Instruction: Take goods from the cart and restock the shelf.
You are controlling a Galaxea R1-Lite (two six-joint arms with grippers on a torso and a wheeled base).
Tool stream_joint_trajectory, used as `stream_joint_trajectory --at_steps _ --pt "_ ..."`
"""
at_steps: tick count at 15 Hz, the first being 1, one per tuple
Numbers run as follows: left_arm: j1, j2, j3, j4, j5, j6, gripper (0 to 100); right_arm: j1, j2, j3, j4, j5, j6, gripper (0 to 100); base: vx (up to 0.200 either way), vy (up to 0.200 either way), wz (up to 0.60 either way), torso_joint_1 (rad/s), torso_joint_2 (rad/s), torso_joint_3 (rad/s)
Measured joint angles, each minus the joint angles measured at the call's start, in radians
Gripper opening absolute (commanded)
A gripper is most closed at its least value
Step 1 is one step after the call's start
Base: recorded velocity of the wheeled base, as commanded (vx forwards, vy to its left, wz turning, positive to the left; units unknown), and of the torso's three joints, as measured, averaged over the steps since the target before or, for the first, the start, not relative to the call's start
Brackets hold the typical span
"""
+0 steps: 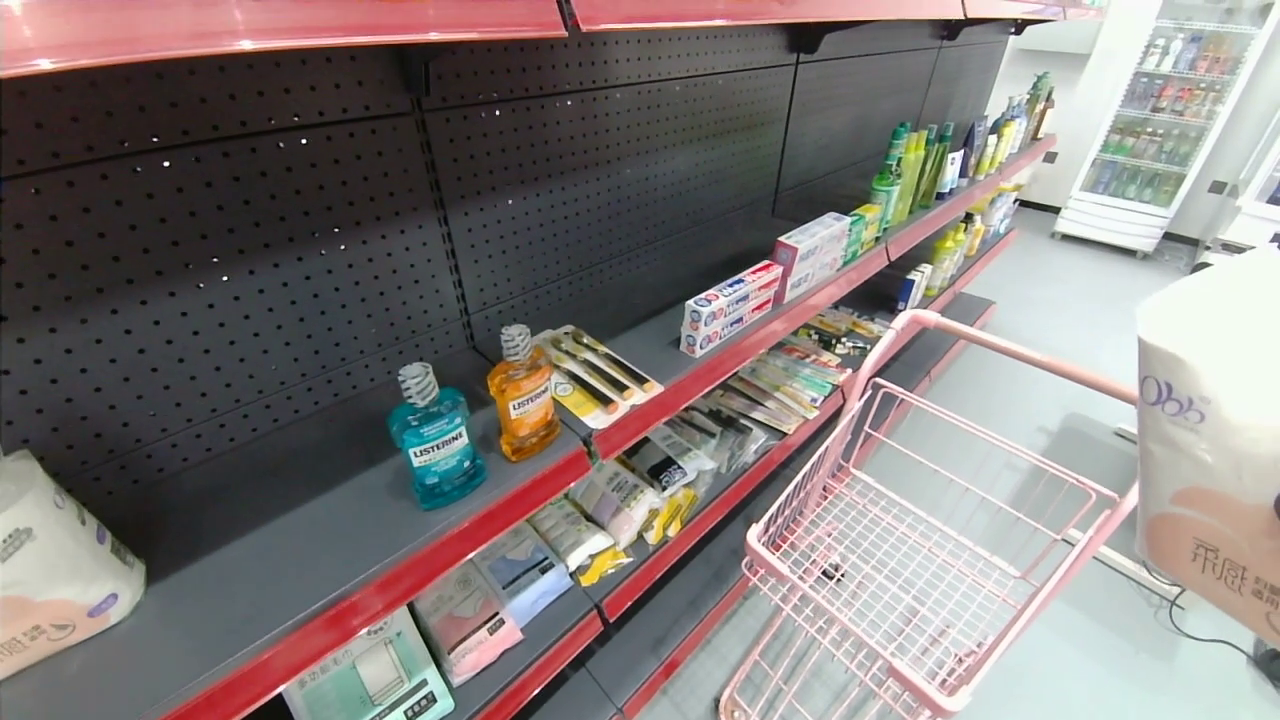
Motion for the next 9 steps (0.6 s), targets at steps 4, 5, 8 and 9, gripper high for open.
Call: stream_joint_trajectory --at_steps 4,5,8,9 --pt "0.000 0.000 0.000 0.000 0.000 0.000 100 -0.001 0.003 0.003 0.000 0.000 -0.004 0 0.000 0.000 0.45 0.003 0.00 0.002" --pt "0.000 0.000 0.000 0.000 0.000 0.000 100 -0.001 0.003 0.004 0.000 -0.002 -0.005 0 0.000 0.000 0.60 0.007 0.00 -0.002" --pt "0.000 0.000 0.000 0.000 0.000 0.000 100 -0.001 0.004 0.008 0.001 -0.001 -0.015 0 0.000 0.000 0.60 0.012 0.00 -0.001" --pt "0.000 0.000 0.000 0.000 0.000 0.000 100 -0.001 0.003 0.009 0.000 -0.002 -0.017 0 0.000 0.000 0.60 0.002 0.00 -0.002"
